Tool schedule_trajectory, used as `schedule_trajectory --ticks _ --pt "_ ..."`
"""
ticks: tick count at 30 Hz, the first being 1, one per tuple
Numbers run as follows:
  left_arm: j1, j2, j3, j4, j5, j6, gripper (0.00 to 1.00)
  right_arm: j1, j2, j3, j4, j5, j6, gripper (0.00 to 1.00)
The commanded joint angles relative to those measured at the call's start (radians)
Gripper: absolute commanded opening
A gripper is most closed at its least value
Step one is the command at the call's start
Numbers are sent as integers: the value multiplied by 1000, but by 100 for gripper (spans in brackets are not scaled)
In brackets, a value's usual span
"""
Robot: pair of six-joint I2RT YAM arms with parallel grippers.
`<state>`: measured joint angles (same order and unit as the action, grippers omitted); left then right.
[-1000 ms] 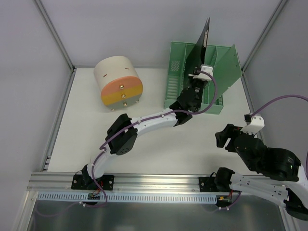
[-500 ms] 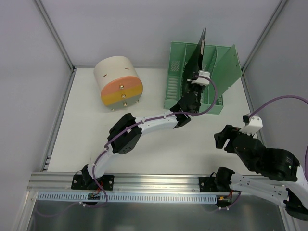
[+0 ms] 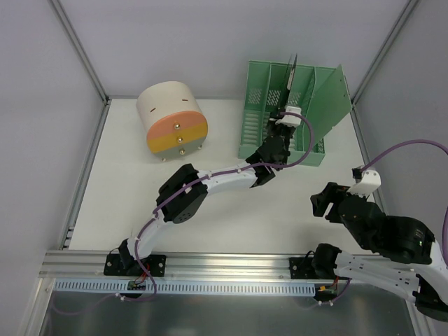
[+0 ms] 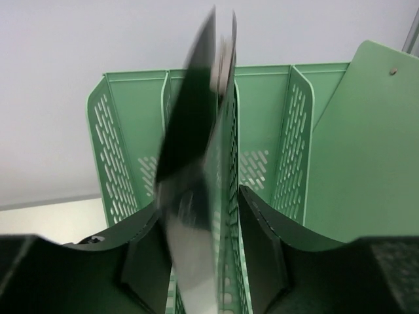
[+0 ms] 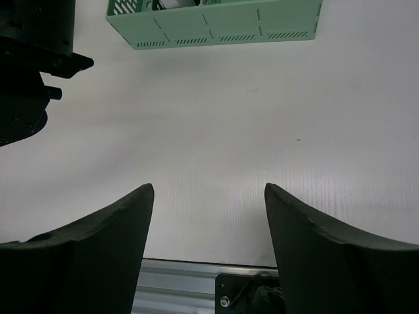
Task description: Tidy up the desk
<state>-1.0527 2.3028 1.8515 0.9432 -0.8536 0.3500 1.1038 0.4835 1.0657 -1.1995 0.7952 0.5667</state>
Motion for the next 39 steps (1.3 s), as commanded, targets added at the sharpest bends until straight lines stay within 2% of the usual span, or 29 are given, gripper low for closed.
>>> schedule_trajectory --ticks 1,2,12,22,32,36,39 --pt "5 -23 2 117 1 -40 43 2 -10 -3 32 9 -1 73" --pt "5 -25 -3 118 1 -42 44 2 -8 -4 35 9 -1 73" --pt "2 -109 -54 123 16 -16 77 2 -3 0 49 -4 -7 73" --pt "-15 -232 -81 105 25 89 96 1 3 2 74 -2 -27 73" --pt "-50 -370 -77 80 18 227 99 2 4 14 90 -11 -50 73" --pt "-67 -465 -78 -102 16 216 99 2 0 25 109 -4 -68 74" --pt "-70 -571 -63 -306 39 111 99 2 4 43 139 9 -99 76"
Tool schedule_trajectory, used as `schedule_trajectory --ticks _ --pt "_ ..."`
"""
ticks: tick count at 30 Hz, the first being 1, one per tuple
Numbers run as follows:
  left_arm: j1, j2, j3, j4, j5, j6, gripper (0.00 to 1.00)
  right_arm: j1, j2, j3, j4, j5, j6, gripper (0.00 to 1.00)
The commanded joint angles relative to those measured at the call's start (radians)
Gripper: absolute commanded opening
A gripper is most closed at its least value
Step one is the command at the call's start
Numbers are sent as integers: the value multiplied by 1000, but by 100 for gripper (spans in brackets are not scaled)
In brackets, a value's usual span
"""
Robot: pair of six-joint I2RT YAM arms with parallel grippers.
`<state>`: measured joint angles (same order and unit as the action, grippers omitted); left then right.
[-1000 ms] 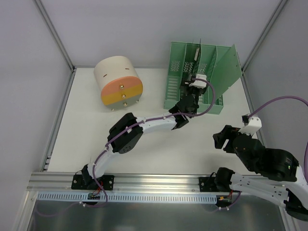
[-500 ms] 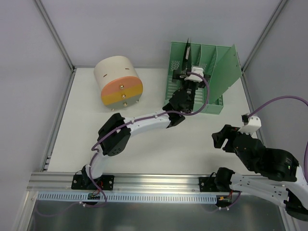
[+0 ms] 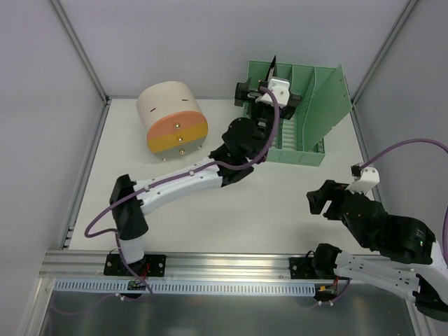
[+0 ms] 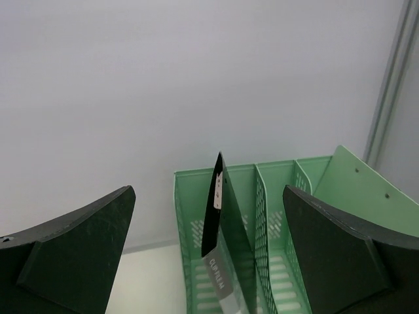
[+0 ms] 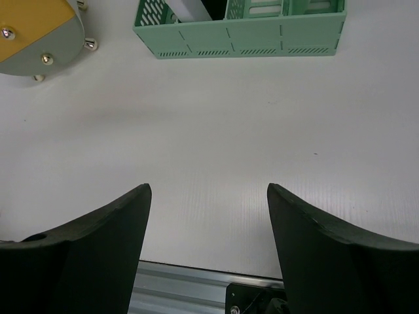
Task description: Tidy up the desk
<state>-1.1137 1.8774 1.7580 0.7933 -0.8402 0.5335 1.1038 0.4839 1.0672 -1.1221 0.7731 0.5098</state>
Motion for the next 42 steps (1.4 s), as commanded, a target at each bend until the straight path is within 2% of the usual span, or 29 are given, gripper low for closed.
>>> schedule_trajectory --ticks 1,7,11,14,15,16,17,18,20,23,25,28,30,32,35,42 --pt "-9 -196 38 -295 27 -96 99 2 10 48 74 34 -54 77" --pt "-8 -340 162 -800 76 -230 99 2 111 125 225 75 -206 85" --pt "3 -400 190 -968 78 -247 99 -15 289 221 338 83 -321 89" --pt "46 -432 193 -1092 105 -295 99 -134 414 310 405 -70 -384 90" --pt "63 -449 190 -1118 113 -309 99 -232 445 350 421 -134 -392 90" --pt "99 -460 189 -1143 154 -329 99 -286 478 371 435 -253 -392 89" --pt "121 -471 189 -1186 180 -364 99 -333 510 393 439 -303 -390 89" --pt "146 -486 190 -1201 203 -380 99 -420 574 443 443 -352 -390 89" --pt "221 -498 207 -1232 284 -424 99 -519 640 509 433 -463 -396 90" --pt "332 -475 274 -1330 378 -467 99 -605 783 670 388 -557 -419 90" --pt "376 -445 299 -1381 420 -478 99 -640 882 793 360 -625 -427 90" --pt "463 -420 336 -1417 542 -529 99 -694 982 890 334 -705 -433 91" --pt "541 -394 371 -1439 658 -589 99 -720 1025 988 314 -753 -448 94" --pt "596 -362 417 -1482 714 -627 99 -739 1081 1069 295 -793 -467 100" --pt "621 -345 429 -1500 771 -644 99 -743 1110 1106 269 -819 -479 100" --pt "652 -342 423 -1503 819 -664 99 -743 1062 1007 331 -845 -490 100"
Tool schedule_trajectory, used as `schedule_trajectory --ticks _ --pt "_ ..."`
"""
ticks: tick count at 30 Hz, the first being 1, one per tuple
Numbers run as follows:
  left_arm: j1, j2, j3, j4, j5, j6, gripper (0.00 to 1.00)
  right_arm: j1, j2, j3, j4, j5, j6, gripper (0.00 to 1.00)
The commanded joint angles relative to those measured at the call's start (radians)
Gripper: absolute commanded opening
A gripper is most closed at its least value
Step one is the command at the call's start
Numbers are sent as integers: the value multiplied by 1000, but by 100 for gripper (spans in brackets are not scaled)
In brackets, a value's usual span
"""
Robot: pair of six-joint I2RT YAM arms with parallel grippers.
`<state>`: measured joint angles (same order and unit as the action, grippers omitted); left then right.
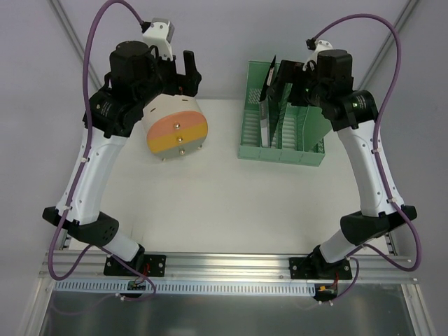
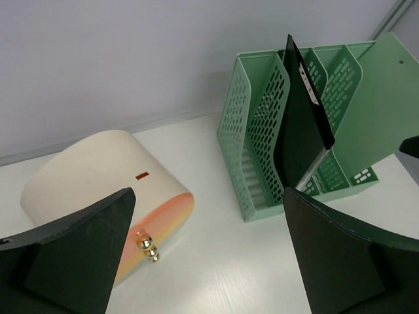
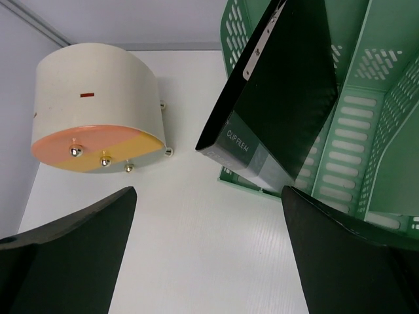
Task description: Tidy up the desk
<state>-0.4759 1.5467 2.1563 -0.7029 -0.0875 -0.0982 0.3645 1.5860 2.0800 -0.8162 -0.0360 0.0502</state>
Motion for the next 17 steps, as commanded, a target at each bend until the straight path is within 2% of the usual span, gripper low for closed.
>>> schedule_trajectory --ticks 1,17 --pt "14 -10 25 -7 71 -35 99 -2 -41 -6 23 -33 -30 100" --pt "19 -5 16 -4 84 -34 99 -4 -104 -90 86 -58 -41 100"
